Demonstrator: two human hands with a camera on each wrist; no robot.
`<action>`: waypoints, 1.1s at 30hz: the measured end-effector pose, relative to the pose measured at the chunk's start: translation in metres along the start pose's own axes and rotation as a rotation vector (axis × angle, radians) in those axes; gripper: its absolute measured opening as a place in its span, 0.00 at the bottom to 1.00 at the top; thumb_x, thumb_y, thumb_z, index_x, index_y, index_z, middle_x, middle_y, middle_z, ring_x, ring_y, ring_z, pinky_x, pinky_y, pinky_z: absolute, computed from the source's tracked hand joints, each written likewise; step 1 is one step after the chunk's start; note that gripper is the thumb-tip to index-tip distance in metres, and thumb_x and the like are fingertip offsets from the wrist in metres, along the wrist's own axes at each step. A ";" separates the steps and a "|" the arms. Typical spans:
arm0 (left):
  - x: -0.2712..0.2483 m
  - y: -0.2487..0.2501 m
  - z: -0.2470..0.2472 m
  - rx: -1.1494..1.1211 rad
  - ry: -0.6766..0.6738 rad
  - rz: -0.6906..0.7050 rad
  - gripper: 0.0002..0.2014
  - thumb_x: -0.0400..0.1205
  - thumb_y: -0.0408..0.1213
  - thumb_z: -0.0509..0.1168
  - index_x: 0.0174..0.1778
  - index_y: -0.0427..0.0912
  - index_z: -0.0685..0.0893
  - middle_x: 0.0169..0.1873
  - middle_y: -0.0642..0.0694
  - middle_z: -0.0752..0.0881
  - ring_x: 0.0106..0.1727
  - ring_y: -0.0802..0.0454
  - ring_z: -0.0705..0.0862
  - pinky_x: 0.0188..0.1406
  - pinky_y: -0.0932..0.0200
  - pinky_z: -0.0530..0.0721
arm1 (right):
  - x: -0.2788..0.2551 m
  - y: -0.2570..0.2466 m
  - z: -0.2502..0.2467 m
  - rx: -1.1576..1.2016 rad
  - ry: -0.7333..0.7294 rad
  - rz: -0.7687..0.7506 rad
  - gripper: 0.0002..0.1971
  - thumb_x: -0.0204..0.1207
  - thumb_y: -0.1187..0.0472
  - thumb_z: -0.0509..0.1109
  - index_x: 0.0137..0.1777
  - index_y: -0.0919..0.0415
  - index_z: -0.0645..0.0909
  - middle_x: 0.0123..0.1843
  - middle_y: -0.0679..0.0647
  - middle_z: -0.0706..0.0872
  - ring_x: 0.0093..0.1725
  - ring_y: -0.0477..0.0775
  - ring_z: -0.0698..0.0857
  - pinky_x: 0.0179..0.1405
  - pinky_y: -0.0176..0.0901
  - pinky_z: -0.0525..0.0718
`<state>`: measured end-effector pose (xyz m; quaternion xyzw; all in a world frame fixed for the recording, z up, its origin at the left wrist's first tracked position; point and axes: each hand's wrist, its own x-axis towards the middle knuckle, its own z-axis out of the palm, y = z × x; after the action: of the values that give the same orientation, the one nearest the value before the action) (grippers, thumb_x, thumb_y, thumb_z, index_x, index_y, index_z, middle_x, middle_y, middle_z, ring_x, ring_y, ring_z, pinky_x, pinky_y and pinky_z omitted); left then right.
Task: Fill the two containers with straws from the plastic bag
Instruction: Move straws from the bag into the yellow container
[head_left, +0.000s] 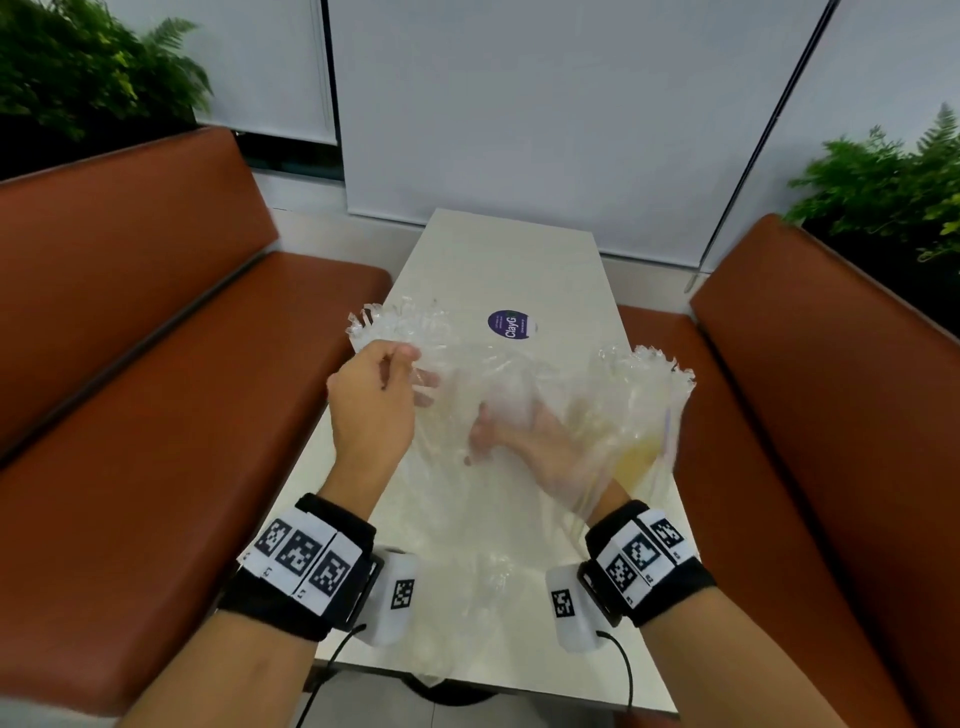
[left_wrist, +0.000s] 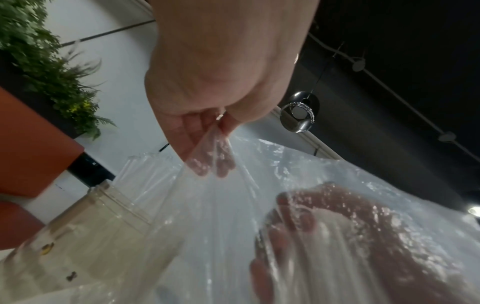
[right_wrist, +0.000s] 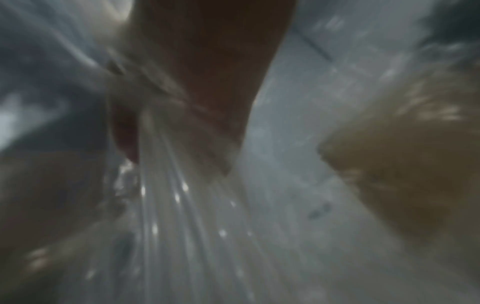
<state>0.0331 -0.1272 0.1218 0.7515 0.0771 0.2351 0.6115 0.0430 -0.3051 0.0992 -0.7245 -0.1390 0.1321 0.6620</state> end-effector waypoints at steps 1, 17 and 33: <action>0.001 0.000 -0.003 -0.008 0.028 -0.044 0.10 0.89 0.36 0.60 0.50 0.43 0.86 0.33 0.48 0.92 0.29 0.48 0.91 0.37 0.41 0.92 | 0.000 0.000 -0.001 0.145 -0.012 -0.012 0.05 0.68 0.68 0.74 0.35 0.59 0.84 0.33 0.55 0.87 0.37 0.58 0.86 0.60 0.66 0.82; -0.011 -0.038 -0.044 0.174 0.143 -0.165 0.09 0.90 0.39 0.58 0.51 0.45 0.84 0.34 0.50 0.90 0.28 0.49 0.90 0.38 0.39 0.93 | -0.005 -0.097 -0.067 0.559 0.618 -0.366 0.10 0.78 0.74 0.66 0.41 0.58 0.76 0.26 0.54 0.74 0.24 0.53 0.75 0.30 0.45 0.78; -0.019 -0.031 -0.047 0.106 -0.005 0.002 0.11 0.90 0.37 0.58 0.46 0.46 0.84 0.32 0.46 0.90 0.31 0.47 0.88 0.30 0.48 0.88 | 0.026 -0.085 -0.150 -0.104 0.748 -0.479 0.09 0.82 0.64 0.72 0.56 0.64 0.75 0.34 0.54 0.82 0.30 0.51 0.82 0.37 0.50 0.83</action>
<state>0.0005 -0.0857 0.0942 0.7835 0.0869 0.2295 0.5709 0.1216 -0.4264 0.1973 -0.7021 -0.0603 -0.3031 0.6415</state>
